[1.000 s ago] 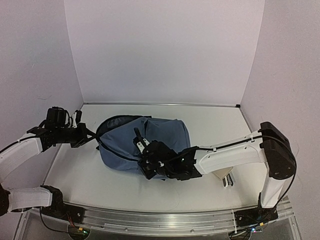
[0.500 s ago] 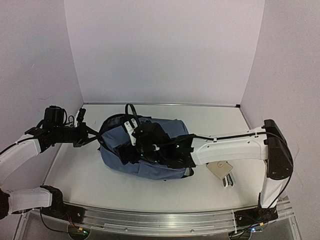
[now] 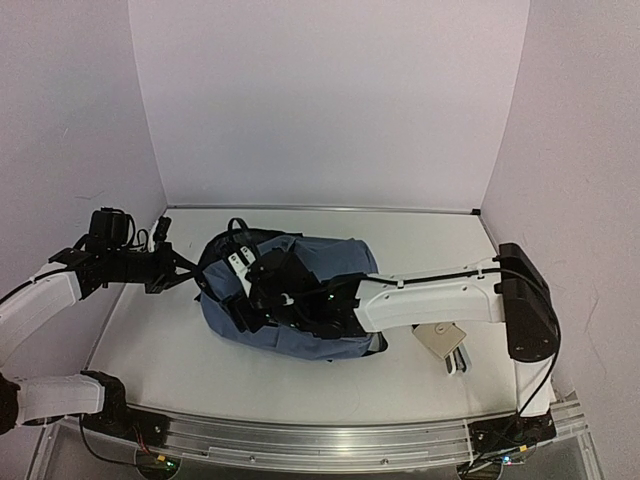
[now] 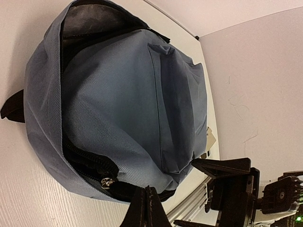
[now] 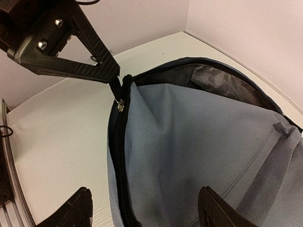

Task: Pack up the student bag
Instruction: Zip the student bag at the center of the board.

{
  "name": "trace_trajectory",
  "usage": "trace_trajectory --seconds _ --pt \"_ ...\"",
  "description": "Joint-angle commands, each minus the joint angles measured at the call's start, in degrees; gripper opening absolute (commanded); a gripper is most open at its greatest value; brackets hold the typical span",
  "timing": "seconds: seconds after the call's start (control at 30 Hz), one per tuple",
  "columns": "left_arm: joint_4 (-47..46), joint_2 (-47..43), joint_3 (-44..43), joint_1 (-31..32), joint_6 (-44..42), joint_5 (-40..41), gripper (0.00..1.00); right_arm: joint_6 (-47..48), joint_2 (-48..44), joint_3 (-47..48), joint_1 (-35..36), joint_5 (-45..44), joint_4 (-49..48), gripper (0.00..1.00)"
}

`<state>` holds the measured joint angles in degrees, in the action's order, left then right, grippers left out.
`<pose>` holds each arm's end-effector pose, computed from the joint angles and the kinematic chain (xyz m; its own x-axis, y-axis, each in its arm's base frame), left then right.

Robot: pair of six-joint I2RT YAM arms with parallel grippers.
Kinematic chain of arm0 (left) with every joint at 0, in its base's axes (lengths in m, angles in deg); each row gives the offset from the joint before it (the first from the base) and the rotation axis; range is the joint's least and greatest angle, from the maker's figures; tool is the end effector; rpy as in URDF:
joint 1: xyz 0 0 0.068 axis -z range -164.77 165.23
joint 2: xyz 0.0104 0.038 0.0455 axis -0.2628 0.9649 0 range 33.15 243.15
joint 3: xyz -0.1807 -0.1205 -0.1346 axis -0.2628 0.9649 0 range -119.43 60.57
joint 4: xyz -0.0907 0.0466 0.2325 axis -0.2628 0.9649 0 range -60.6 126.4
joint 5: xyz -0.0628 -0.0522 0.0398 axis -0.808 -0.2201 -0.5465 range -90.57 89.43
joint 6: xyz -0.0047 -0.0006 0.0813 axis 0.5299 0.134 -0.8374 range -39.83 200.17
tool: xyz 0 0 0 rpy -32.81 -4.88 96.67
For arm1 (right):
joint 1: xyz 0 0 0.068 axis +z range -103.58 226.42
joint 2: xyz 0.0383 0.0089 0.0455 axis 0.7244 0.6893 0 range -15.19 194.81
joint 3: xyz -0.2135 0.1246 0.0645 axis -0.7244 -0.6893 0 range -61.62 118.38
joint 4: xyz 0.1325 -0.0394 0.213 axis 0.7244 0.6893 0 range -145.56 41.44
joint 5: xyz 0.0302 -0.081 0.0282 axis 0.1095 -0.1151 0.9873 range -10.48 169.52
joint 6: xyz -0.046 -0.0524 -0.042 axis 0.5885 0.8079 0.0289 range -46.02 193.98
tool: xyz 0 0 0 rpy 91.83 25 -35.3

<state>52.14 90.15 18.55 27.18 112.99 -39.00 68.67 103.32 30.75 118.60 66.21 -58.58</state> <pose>0.2184 -0.0910 0.2375 -0.8516 -0.2538 -0.4587 0.2161 0.6271 -0.7483 0.1709 0.4785 0.2230 -0.1994 -0.3261 -0.9240 -0.8468 0.5319 -0.0049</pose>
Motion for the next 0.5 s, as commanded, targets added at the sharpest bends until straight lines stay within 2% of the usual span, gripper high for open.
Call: trace_trajectory --seconds 0.0,0.1,0.37,0.4,0.47 --pt "-2.18 -0.02 -2.81 0.15 -0.13 -2.28 0.0 1.3 3.65 5.92 1.01 1.45 0.2 0.74" --pt "-2.49 -0.06 -2.98 0.09 -0.21 -2.94 0.0 2.38 6.26 8.6 1.05 0.98 0.69 0.7" --pt "-2.88 -0.48 -3.33 0.13 0.23 -4.03 0.0 7.89 13.49 16.58 1.03 -3.24 3.33 0.45" --pt "-2.89 -0.62 -3.31 0.16 0.3 -4.04 0.0 8.08 13.96 17.32 1.03 -3.95 4.03 0.41" --pt "-2.89 -1.0 -3.21 0.18 0.46 -3.89 0.0 8.19 14.49 18.01 1.03 -5.16 4.96 0.24"
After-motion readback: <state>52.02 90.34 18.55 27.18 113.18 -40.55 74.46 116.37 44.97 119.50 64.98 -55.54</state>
